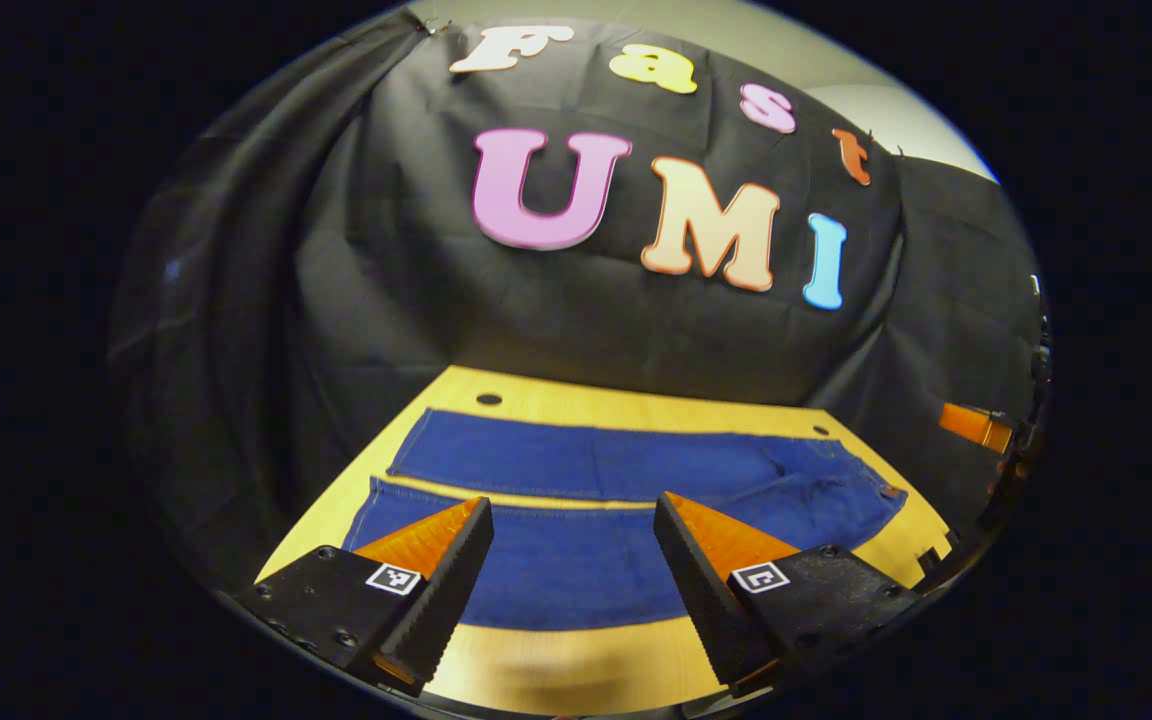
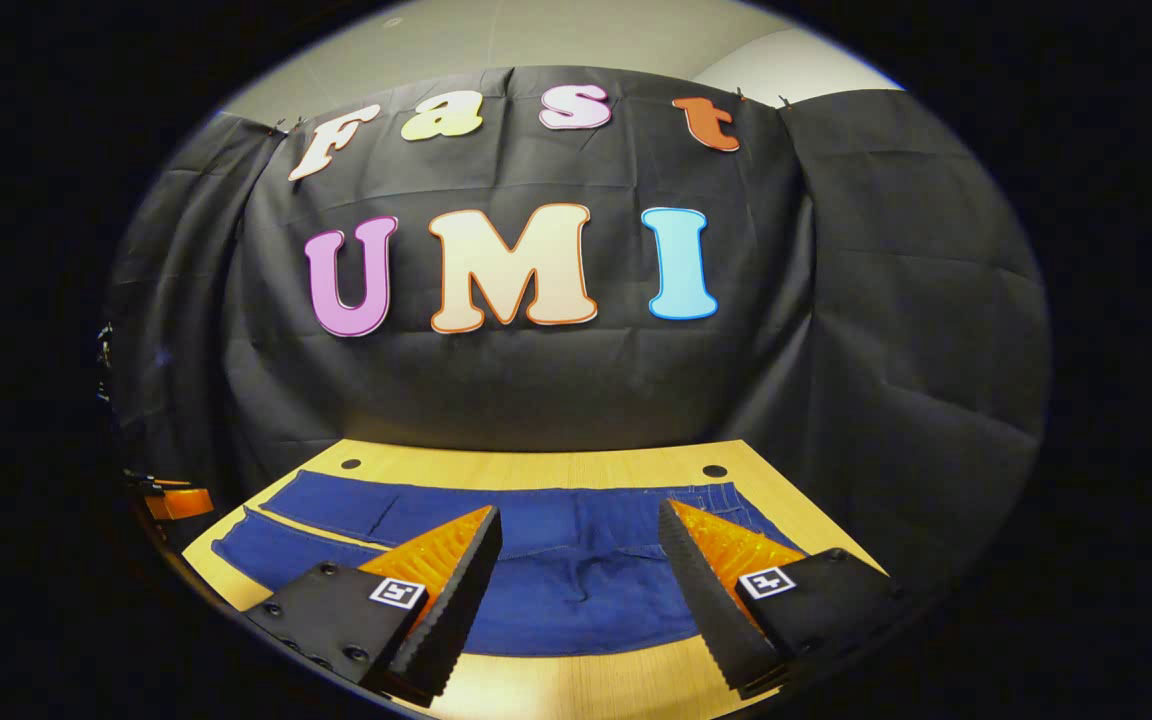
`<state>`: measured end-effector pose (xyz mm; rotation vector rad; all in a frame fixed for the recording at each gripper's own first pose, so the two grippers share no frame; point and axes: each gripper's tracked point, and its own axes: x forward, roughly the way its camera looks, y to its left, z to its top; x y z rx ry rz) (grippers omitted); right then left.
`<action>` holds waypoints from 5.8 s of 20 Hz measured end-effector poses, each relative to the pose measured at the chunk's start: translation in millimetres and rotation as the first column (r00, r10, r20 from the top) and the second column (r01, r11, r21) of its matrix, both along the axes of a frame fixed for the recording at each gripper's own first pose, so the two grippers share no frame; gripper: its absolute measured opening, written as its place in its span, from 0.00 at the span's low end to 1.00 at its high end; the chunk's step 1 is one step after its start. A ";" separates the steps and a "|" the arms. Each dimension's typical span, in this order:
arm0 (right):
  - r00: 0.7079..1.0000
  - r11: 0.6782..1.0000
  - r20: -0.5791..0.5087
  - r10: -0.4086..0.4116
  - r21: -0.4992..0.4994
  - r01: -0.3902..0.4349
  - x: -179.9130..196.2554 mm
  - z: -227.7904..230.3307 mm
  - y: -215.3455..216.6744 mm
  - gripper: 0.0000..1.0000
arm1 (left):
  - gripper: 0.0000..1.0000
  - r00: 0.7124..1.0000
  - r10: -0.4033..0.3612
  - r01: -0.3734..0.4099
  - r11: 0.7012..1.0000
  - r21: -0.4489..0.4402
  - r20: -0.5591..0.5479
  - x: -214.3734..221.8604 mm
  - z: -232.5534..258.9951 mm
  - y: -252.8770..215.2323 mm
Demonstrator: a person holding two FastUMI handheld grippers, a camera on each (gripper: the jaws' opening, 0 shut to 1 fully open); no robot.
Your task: Grasp the waist and the cuffs of the jeans and fold them to make the two legs overlap; first hold the waist and fold one-third of the jeans toward the cuffs, then hold the cuffs and fold the remaining one-third in the same direction to finish folding.
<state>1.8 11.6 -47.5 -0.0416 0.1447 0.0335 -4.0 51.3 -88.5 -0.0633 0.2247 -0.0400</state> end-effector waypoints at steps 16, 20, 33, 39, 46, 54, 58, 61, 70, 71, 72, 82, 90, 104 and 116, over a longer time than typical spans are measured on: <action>0.982 0.997 -0.176 0.074 0.032 -0.069 -19.1 -46.0 16.4 0.98 | 0.93 0.637 -0.347 0.669 0.693 0.270 -0.688 -36.6 -117.9 52.2; 0.977 0.999 -0.210 0.041 0.016 -0.039 -23.9 -60.2 6.2 0.98 | 0.92 0.566 -0.312 0.717 0.642 0.270 -0.763 -41.8 -123.9 57.4; 0.972 0.996 -0.227 -0.066 0.046 0.078 -28.6 -62.0 -40.2 0.98 | 0.81 0.469 -0.256 0.764 0.599 0.242 -0.845 -40.1 -146.6 73.9; 0.968 0.996 -0.250 -0.028 0.075 0.048 -17.6 -69.8 -32.7 0.98 | 0.71 0.445 -0.244 0.783 0.573 0.242 -0.861 -38.9 -146.8 73.5; 0.959 0.998 -0.281 0.028 0.056 -0.013 9.6 -73.6 -43.5 0.98 | 0.08 0.437 -0.153 0.764 0.584 0.276 -0.887 -23.2 -144.8 79.6; 0.897 0.964 -0.414 0.155 -0.137 -0.229 38.4 -123.2 -74.3 0.98 | 0.00 0.469 -0.126 0.722 0.625 0.297 -0.874 -21.6 -146.9 78.5; 0.819 0.894 -0.534 0.209 -0.235 -0.381 46.7 -164.4 -104.9 0.99 | 0.00 0.475 -0.078 0.693 0.647 0.318 -0.876 -21.9 -146.8 78.3; 0.746 0.830 -0.629 0.220 -0.281 -0.481 51.3 -197.6 -127.7 0.99 | 0.00 0.463 -0.046 0.686 0.650 0.325 -0.885 -21.2 -147.8 78.3; 0.523 0.739 -0.809 0.268 -0.176 -0.650 41.9 -254.1 -137.9 1.00 | 0.00 0.436 -0.001 0.687 0.647 0.332 -0.900 -20.4 -148.4 78.1; 0.507 0.727 -0.819 0.269 -0.172 -0.664 41.1 -257.9 -140.3 0.98 | 0.00 0.436 0.001 0.686 0.647 0.333 -0.900 -20.4 -148.4 78.6; 0.492 0.722 -0.828 0.267 -0.167 -0.672 40.3 -261.5 -139.3 1.00 | 0.00 0.436 0.004 0.685 0.647 0.334 -0.900 -20.2 -148.6 78.9; 0.443 0.717 -0.852 0.279 -0.122 -0.686 41.6 -264.3 -135.1 0.92 | 0.00 0.431 0.005 0.687 0.646 0.332 -0.903 -21.2 -149.5 77.8; 0.443 0.647 -0.837 0.320 -0.148 -0.748 41.2 -260.2 -120.7 0.22 | 0.00 0.426 0.009 0.678 0.659 0.325 -0.905 -19.8 -150.1 79.4; 0.804 0.900 -0.594 0.032 -0.333 -0.282 52.4 -209.0 -115.8 0.00 | 0.00 0.754 0.134 0.290 0.810 0.510 -0.643 -5.9 -123.7 85.8; 0.960 0.967 -0.254 -0.122 -0.247 0.057 204.1 -82.8 -86.5 0.03 | 0.00 0.944 0.221 -0.093 0.891 0.444 -0.246 59.9 40.1 71.9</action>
